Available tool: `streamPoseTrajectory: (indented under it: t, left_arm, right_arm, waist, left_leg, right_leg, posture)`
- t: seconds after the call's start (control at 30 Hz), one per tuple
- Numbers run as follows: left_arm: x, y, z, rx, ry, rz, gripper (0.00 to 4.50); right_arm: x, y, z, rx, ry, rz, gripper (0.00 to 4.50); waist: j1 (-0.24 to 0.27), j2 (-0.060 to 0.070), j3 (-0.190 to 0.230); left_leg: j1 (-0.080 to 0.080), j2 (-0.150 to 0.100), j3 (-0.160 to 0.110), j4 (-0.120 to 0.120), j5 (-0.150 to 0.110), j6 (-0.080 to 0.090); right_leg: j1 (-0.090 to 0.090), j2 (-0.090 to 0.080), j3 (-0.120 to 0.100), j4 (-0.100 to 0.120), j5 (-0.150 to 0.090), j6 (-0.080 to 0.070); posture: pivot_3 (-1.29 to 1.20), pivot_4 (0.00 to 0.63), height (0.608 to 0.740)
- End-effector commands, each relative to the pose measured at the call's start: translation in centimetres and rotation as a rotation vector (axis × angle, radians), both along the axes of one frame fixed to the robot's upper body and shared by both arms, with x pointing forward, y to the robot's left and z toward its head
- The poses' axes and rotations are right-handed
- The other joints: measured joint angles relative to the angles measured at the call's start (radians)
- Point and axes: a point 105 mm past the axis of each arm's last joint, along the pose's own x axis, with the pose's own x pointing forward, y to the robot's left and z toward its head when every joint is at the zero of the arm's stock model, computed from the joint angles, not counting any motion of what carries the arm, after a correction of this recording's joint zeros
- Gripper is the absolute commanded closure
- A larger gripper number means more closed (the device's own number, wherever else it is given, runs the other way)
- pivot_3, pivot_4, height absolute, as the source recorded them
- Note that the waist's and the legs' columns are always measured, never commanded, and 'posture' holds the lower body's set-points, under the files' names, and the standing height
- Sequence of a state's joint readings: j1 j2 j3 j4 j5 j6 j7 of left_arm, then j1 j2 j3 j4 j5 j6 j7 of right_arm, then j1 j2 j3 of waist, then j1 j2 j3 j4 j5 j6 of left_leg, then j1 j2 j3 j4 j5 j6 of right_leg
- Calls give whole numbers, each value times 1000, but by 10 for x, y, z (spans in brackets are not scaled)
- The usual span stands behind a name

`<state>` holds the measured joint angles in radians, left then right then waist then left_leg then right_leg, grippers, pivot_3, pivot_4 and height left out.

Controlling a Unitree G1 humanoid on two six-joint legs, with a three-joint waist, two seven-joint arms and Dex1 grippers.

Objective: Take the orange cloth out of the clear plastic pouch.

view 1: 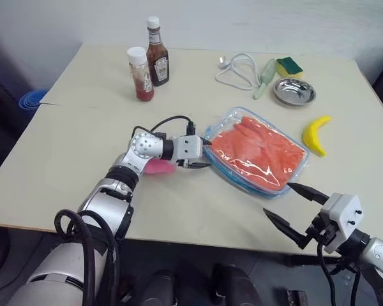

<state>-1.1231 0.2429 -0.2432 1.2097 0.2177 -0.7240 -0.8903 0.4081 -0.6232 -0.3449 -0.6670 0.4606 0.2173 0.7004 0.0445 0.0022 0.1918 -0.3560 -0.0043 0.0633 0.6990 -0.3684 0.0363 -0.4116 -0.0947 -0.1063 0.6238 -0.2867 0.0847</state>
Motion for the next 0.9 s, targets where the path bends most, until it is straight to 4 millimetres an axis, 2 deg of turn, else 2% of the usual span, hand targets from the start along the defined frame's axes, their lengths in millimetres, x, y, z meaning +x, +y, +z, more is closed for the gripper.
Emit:
streamPoseTrajectory:
  t: [0.03,0.13,0.23,0.4,0.53,0.63,0.7,0.8,0.9]
  left_arm:
    - [-5,-12,17,-37,-56,-66,1327]
    - [-2,-19,12,20,-66,-51,1327]
    - [-1,-24,7,70,-65,-50,1913]
    - [1,-24,-6,151,-80,-30,3292]
    - [1,-24,-8,131,-49,-17,4483]
    - [2,-23,0,-29,101,21,4483]
    - [2,-19,4,-140,276,30,4483]
    - [-2,-8,9,-203,458,7,4483]
    - [-13,3,19,-251,691,13,4483]
  right_arm:
    - [-4,7,7,-3,-39,18,0]
    - [-6,7,4,-11,-27,23,0]
    - [-6,8,3,-13,-29,26,0]
    - [-4,3,3,-24,-43,6,0]
    - [-3,0,3,-28,-49,-3,0]
    - [-2,2,3,-24,-55,7,0]
    - [-2,5,4,-23,-48,32,0]
    - [-1,14,5,-5,-17,83,0]
    - [-2,32,6,28,44,160,0]
  waist:
    - [0,0,0]
    - [1,0,0]
    - [2,0,0]
    - [1,0,0]
    - [1,0,0]
    - [1,0,0]
    - [0,0,0]
    - [-10,0,0]
    - [-25,0,0]
  left_leg:
    - [0,0,0,0,0,0]
    - [0,0,0,0,0,0]
    - [0,0,0,0,0,0]
    - [0,0,0,0,0,0]
    - [0,0,0,0,0,1]
    - [0,0,0,0,0,1]
    - [0,0,0,0,0,1]
    - [0,0,0,0,0,1]
    - [0,0,0,0,0,1]
  right_leg:
    - [0,0,0,0,0,0]
    - [0,0,0,0,0,0]
    - [0,0,0,0,0,0]
    - [0,0,0,0,0,0]
    - [0,0,0,0,0,0]
    - [0,0,0,0,0,0]
    - [0,0,0,0,0,0]
    - [0,0,0,0,0,0]
    - [0,0,0,1,0,0]
  posture:
    - [0,150,740]
    - [0,150,740]
    - [0,150,740]
    - [0,150,740]
    - [0,150,740]
    - [0,150,740]
    - [0,150,740]
    - [0,150,740]
    - [0,150,740]
